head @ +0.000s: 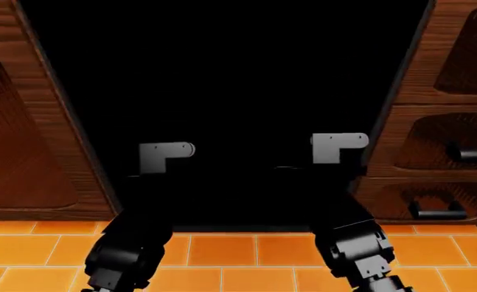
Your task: Close the dishwasher door
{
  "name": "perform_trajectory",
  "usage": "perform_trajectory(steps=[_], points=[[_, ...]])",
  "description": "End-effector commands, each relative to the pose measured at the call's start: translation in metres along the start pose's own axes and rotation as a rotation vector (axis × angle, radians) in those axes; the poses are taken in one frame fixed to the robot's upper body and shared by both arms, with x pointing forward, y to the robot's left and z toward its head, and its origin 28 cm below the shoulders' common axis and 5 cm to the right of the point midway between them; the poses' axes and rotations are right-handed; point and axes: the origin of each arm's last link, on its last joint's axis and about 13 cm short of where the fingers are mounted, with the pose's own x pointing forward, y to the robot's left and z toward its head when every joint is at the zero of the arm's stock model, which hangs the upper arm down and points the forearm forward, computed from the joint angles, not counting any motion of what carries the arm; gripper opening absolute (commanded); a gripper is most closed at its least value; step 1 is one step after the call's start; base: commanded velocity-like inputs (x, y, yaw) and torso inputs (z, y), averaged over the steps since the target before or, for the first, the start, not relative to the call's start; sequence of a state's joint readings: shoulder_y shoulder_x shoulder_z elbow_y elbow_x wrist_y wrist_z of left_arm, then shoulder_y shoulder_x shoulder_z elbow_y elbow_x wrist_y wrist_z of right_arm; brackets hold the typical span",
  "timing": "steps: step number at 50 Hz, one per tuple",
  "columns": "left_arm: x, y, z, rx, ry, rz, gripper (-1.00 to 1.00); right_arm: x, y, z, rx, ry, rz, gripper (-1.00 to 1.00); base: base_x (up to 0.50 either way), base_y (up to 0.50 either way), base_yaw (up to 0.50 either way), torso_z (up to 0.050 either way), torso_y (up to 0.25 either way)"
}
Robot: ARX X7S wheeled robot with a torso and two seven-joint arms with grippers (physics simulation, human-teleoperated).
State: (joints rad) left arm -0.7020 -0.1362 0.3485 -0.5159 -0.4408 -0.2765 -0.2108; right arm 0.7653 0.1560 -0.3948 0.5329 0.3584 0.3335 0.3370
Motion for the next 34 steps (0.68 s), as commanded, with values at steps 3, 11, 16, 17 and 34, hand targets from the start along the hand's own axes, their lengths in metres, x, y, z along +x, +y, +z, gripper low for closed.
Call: perform_trajectory(steps=[3, 11, 16, 17, 34], points=[[0.017, -0.002, -0.004, -0.020, 0.059, -0.001, 1.00, 0.029, -0.025, -0.002, -0.076, 0.071, -0.153, 1.00, 0.00, 0.00, 0.00, 0.000, 0.000], [0.020, -0.002, -0.007, -0.025, 0.078, -0.001, 1.00, 0.036, -0.024, -0.003, -0.080, 0.090, -0.158, 1.00, 0.03, 0.00, 0.00, 0.000, -0.005], [0.023, -0.003, -0.009, -0.013, 0.094, 0.006, 1.00, 0.039, -0.027, -0.002, -0.078, 0.101, -0.167, 1.00, 0.05, 0.00, 0.01, -0.003, -0.009], [0.023, -0.003, -0.008, -0.010, 0.096, 0.007, 1.00, 0.040, -0.028, -0.003, -0.077, 0.104, -0.169, 1.00, 0.06, 0.00, 0.01, 0.000, 0.000], [0.012, 0.001, -0.003, -0.005, 0.086, 0.014, 1.00, 0.026, -0.033, -0.002, -0.079, 0.101, -0.176, 1.00, 0.06, 0.00, 0.01, -0.002, -0.008]])
